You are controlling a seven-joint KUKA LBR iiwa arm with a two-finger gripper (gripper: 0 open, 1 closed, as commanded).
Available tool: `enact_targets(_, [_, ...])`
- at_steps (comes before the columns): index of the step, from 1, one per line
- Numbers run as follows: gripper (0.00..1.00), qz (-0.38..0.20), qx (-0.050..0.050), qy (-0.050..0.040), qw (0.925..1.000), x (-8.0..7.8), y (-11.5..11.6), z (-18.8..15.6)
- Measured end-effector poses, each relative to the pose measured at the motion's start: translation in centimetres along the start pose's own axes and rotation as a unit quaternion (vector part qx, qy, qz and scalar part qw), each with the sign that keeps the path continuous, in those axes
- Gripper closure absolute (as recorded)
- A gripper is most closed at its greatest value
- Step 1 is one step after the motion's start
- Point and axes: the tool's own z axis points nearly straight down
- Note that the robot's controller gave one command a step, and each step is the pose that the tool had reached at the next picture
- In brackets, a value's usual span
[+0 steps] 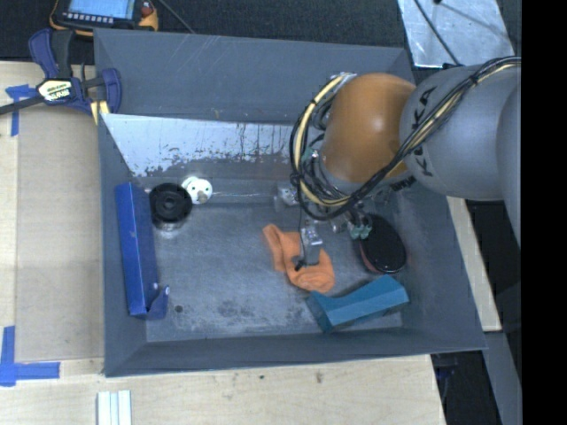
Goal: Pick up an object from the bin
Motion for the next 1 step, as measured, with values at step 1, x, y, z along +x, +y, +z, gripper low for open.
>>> enact_targets(1, [0.0, 0.026, 0.0, 0.0025, 0.9997, 0.21, 1.17, 1.6])
